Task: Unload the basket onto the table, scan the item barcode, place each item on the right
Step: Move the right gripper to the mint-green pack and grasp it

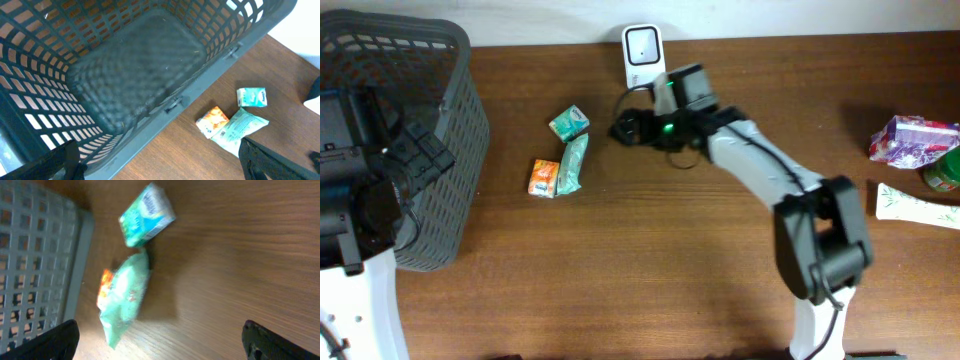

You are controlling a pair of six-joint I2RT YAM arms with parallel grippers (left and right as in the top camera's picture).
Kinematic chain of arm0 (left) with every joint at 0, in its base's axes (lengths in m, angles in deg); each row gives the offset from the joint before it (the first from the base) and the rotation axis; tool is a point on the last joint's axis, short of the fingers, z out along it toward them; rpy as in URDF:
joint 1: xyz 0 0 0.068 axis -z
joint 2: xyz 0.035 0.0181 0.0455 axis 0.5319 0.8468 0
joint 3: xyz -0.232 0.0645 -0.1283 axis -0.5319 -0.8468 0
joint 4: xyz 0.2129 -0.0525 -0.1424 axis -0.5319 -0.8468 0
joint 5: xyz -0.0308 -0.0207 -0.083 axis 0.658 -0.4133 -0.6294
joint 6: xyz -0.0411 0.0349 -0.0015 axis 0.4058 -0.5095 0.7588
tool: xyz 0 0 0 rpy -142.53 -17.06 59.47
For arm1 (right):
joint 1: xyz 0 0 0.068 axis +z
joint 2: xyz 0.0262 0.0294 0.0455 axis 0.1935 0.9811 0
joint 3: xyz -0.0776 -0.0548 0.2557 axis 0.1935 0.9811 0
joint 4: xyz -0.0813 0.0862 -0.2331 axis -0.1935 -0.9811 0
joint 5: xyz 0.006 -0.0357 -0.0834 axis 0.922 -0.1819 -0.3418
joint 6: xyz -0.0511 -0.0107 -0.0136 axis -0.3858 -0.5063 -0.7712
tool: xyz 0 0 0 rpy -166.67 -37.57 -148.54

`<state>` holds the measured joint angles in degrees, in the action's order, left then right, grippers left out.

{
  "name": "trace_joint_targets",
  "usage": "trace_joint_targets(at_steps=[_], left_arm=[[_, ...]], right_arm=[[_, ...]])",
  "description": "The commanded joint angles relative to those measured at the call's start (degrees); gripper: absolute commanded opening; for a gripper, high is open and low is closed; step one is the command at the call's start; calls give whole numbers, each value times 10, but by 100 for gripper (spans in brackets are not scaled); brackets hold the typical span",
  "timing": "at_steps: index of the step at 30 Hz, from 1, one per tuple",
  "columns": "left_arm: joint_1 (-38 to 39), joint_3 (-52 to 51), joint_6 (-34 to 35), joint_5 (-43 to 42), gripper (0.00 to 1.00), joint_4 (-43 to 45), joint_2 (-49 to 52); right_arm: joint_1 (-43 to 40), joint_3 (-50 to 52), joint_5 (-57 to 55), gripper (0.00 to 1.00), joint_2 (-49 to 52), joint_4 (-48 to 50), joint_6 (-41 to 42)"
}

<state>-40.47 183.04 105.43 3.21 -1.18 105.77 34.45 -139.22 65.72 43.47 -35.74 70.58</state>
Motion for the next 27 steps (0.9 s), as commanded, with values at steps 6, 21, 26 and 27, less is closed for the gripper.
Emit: trace_joint_targets(at_steps=[6,21,26,27], left_arm=[[-3,2,5,0,99,0,-4],[-3,2,5,0,99,0,-4],[-3,2,5,0,99,0,-4],[-3,2,5,0,99,-1,-4]], right_arm=[[81,-5,17,99,84,71,33],[148,-5,-48,64,96,155,21],[149,-5,-76,33,96,168,23],[149,-5,-76,25,96,167,23]])
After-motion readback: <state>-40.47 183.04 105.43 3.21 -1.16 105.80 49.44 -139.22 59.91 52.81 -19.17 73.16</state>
